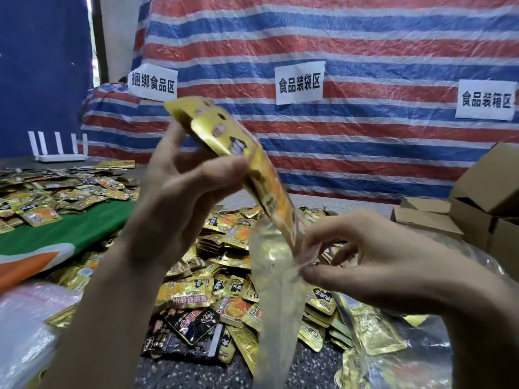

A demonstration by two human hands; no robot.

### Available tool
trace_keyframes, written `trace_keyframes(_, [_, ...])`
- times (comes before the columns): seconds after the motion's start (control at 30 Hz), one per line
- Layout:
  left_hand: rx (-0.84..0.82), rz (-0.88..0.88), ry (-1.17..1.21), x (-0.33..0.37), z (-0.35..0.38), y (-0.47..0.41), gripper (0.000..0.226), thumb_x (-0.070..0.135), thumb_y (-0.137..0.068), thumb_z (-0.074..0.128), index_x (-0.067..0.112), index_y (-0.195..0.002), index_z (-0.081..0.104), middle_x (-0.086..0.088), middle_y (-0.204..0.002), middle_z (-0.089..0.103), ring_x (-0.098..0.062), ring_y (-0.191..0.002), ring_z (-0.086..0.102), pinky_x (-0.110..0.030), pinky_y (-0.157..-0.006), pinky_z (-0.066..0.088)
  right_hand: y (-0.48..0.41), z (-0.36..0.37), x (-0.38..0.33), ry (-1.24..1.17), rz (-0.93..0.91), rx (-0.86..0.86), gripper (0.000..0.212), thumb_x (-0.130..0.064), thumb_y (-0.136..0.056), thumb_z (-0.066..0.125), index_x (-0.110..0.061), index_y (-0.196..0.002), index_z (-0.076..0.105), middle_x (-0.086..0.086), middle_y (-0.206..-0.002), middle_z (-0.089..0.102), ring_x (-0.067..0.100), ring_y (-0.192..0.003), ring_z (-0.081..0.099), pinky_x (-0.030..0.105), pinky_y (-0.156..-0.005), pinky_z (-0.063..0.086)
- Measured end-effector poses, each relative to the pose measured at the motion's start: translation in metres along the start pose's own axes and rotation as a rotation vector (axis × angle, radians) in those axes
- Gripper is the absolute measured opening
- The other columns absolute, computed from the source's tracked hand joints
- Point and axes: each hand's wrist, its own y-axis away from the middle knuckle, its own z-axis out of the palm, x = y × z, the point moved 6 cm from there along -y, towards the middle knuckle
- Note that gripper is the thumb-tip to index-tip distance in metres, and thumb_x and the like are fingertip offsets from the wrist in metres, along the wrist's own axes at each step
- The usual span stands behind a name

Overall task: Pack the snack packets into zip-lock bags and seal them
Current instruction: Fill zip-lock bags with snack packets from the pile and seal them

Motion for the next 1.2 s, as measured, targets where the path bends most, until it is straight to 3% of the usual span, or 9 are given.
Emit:
trace_keyframes(0.2, [-0.067, -0.145, -0.187, -0.017, 0.008, 0.003, 0.093, 0.018, -0.059, 0.084, 0.017, -0.141, 0.041, -0.01, -0.106, 0.072, -0.03, -0.101, 0.07, -0.038, -0.086, 0.055, 0.009, -0.016, 0.0, -0.081, -0.013, 0.095, 0.008, -0.024, -0.088, 0.07, -0.025, -0.082, 0.075, -0.014, -0.086, 0.073, 0.007, -0.08, 0.069, 0.033, -0.077, 0.057])
trace_keyframes(0.47, [-0.197, -0.321, -0.444, -0.038, 0.021, 0.008, 0.078, 0.044, -0.057, 0.084, 0.035, -0.127, 0.051, 0.003, -0.11, 0.075, -0.011, -0.105, 0.07, -0.029, -0.084, 0.057, 0.004, -0.021, -0.001, -0.08, -0.065, 0.317, 0.015, -0.037, -0.081, 0.065, -0.028, -0.083, 0.077, -0.011, -0.085, 0.071, 0.006, -0.086, 0.068, 0.034, -0.076, 0.058])
trace_keyframes(0.57, [-0.304, -0.391, -0.736, -0.048, 0.024, 0.013, 0.063, 0.074, -0.06, 0.064, 0.041, -0.114, 0.06, 0.021, -0.103, 0.072, 0.008, -0.097, 0.066, -0.02, -0.075, 0.05, 0.002, -0.023, 0.008, -0.106, -0.033, 0.348, 0.013, -0.035, -0.079, 0.066, -0.028, -0.08, 0.076, -0.01, -0.081, 0.072, 0.008, -0.078, 0.068, 0.036, -0.07, 0.059])
trace_keyframes(0.63, [-0.416, -0.411, -0.816, -0.051, 0.031, 0.017, 0.057, 0.08, -0.069, 0.045, 0.035, -0.097, 0.069, 0.022, -0.091, 0.072, 0.004, -0.083, 0.065, -0.023, -0.067, 0.046, 0.002, -0.024, 0.015, -0.125, 0.008, 0.344, 0.01, -0.031, -0.08, 0.067, -0.025, -0.079, 0.076, -0.009, -0.078, 0.072, 0.014, -0.07, 0.069, 0.042, -0.065, 0.06])
trace_keyframes(0.8, [-0.664, -0.476, -0.818, -0.056, 0.04, 0.028, 0.058, 0.075, -0.079, 0.048, 0.026, -0.077, 0.077, 0.006, -0.058, 0.053, -0.019, -0.054, 0.043, -0.038, -0.053, 0.033, 0.004, -0.022, 0.027, -0.12, 0.128, 0.247, 0.013, -0.015, -0.087, 0.07, -0.019, -0.077, 0.076, 0.002, -0.077, 0.074, 0.03, -0.071, 0.072, 0.054, -0.068, 0.06])
trace_keyframes(0.87, [-0.705, -0.489, -0.85, -0.055, 0.037, 0.03, 0.047, 0.065, -0.08, 0.065, 0.019, -0.079, 0.077, 0.007, -0.069, 0.067, -0.016, -0.067, 0.06, -0.04, -0.068, 0.049, 0.005, -0.024, 0.03, -0.112, 0.153, 0.252, 0.013, -0.014, -0.087, 0.071, -0.019, -0.075, 0.077, 0.003, -0.076, 0.074, 0.026, -0.069, 0.071, 0.052, -0.069, 0.06])
trace_keyframes(0.97, [-0.74, -0.464, -0.892, -0.053, 0.032, 0.03, 0.014, 0.034, -0.08, 0.08, 0.021, -0.084, 0.079, 0.013, -0.087, 0.074, -0.005, -0.09, 0.066, -0.04, -0.094, 0.048, 0.006, -0.026, 0.034, -0.083, 0.174, 0.25, 0.009, -0.02, -0.083, 0.072, -0.021, -0.076, 0.078, 0.0, -0.076, 0.075, 0.018, -0.069, 0.071, 0.048, -0.074, 0.06])
trace_keyframes(1.1, [-0.479, -0.222, -0.88, -0.045, 0.027, 0.014, 0.005, 0.019, -0.081, 0.079, 0.019, -0.086, 0.08, 0.011, -0.085, 0.074, -0.004, -0.087, 0.065, -0.024, -0.084, 0.05, 0.009, -0.017, 0.04, -0.071, 0.242, 0.09, 0.008, -0.03, -0.083, 0.074, -0.024, -0.083, 0.079, -0.004, -0.084, 0.077, 0.012, -0.079, 0.073, 0.041, -0.079, 0.061])
trace_keyframes(1.2, [-0.352, -0.015, -0.904, -0.036, 0.031, 0.008, 0.011, 0.025, -0.079, 0.078, 0.017, -0.087, 0.08, 0.008, -0.088, 0.073, -0.011, -0.091, 0.061, -0.032, -0.084, 0.047, 0.01, -0.011, 0.041, -0.053, 0.265, 0.004, 0.015, -0.04, -0.082, 0.072, -0.028, -0.084, 0.079, -0.004, -0.088, 0.077, 0.011, -0.084, 0.072, 0.045, -0.086, 0.058])
